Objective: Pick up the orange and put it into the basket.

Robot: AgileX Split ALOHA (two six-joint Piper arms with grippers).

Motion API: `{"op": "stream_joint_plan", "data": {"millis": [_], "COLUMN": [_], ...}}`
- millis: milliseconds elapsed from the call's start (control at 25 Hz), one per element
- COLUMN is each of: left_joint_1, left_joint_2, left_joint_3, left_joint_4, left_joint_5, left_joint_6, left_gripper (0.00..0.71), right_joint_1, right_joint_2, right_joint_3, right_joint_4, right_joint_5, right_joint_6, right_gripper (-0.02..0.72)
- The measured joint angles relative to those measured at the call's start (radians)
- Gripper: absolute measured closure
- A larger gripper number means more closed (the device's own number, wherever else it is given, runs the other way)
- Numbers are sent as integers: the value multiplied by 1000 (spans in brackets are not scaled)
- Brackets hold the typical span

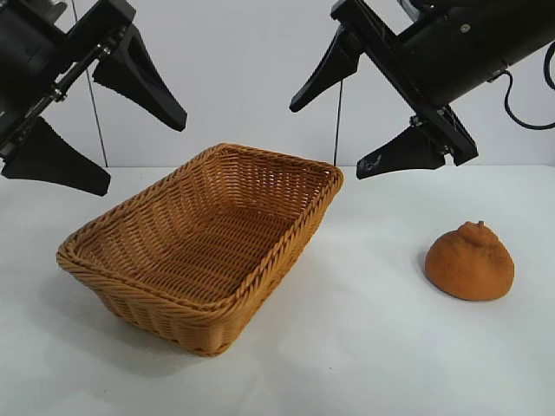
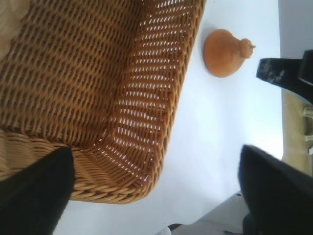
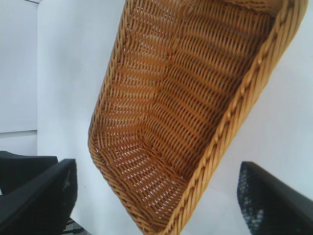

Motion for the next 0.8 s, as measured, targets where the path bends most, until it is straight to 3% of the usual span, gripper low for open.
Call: {"op": "stream_joint_plan", "data": {"millis": [800], "left_joint_1": [0], "left_joint_2": [0], "left_joint_3": [0], "left_joint_4": [0], "left_joint_5": [-33], "left_joint_6": [0], "left_gripper": [66], "right_joint_1": [0], "right_joint_2": [0], "right_joint_3": [0], "right_joint_4": [0], "right_joint_5": [1], "right_joint_6": [0], "right_gripper": [94]}}
